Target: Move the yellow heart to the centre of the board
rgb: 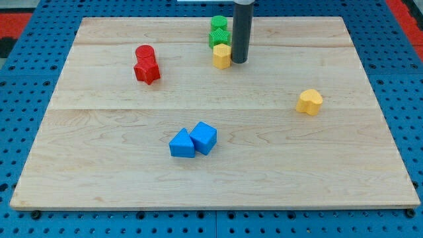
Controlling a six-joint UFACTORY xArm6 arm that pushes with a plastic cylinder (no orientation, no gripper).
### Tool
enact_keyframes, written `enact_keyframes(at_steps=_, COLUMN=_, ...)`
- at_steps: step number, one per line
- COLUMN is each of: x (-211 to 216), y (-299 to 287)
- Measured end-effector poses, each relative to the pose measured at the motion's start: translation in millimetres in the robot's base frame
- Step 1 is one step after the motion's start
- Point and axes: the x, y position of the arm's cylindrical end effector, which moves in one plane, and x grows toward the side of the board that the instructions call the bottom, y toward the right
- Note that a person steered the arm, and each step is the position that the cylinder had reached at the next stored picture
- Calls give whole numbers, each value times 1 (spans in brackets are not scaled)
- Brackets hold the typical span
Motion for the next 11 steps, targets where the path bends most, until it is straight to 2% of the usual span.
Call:
enact_keyframes(at_steps=2, x=0, y=3)
enact_keyframes(at_steps=4, x=18, y=83)
enact_keyframes(at_steps=6, x=70, y=176)
enact_keyframes(at_steps=7, x=101, y=185)
enact_keyframes(at_steps=8, x=123, y=172)
enact_keyframes(at_steps=11, x=121, y=78)
